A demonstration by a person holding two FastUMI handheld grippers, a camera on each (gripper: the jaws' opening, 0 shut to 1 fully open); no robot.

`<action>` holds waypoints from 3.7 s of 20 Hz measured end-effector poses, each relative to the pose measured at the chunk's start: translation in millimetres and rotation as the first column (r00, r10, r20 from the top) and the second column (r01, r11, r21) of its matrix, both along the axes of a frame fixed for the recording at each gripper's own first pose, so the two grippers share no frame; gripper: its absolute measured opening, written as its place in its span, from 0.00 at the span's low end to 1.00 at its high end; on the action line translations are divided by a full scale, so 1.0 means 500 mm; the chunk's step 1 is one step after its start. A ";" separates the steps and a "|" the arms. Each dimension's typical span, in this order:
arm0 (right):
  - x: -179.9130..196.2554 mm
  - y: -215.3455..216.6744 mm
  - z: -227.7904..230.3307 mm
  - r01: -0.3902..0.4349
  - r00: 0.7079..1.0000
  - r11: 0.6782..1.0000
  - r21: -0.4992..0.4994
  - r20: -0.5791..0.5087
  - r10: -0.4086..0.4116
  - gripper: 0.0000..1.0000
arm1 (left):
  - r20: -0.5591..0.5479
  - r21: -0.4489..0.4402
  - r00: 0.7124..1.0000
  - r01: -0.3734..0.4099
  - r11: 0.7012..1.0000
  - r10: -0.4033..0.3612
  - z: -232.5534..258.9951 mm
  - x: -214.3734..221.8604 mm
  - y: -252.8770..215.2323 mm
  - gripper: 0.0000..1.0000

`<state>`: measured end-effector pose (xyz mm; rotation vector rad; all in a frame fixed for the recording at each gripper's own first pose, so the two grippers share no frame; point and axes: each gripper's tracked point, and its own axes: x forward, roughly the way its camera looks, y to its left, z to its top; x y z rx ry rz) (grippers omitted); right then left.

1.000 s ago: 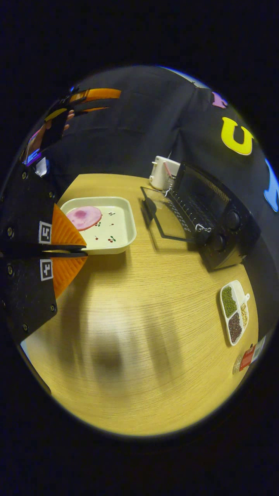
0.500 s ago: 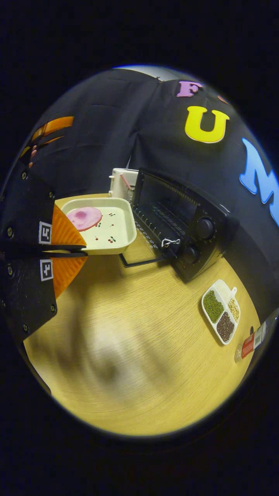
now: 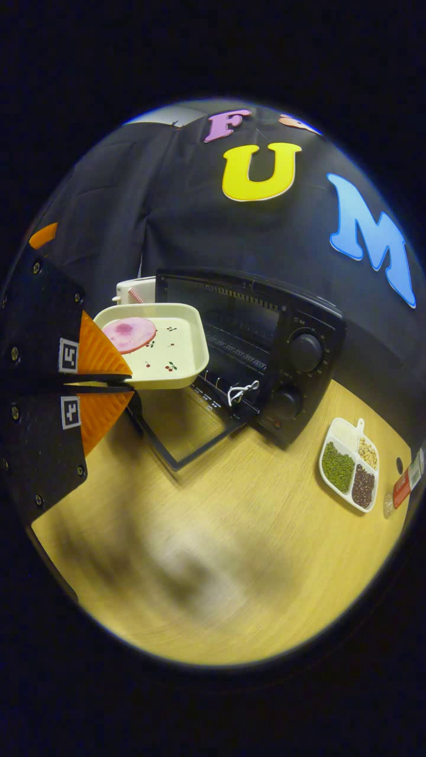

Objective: Open the electric oven with the left hand, put the food in, and close the electric oven.

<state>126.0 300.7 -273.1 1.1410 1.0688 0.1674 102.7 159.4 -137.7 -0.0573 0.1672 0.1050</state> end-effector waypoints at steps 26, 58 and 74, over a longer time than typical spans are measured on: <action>0.277 0.101 -0.056 0.479 0.877 0.872 0.102 -0.008 -0.480 0.08 | -0.085 0.066 0.996 -0.035 0.997 0.041 -0.061 0.041 0.099 0.99; 0.015 -0.281 0.284 0.267 0.661 0.749 -0.606 0.681 0.315 0.98 | -0.257 -0.075 0.940 0.212 0.974 -0.224 -0.248 0.021 -0.242 1.00; -0.029 -0.431 0.287 0.408 0.690 0.456 -0.791 0.594 0.414 0.98 | -0.590 -0.233 0.730 0.254 0.939 -0.344 -0.544 0.049 -0.358 0.98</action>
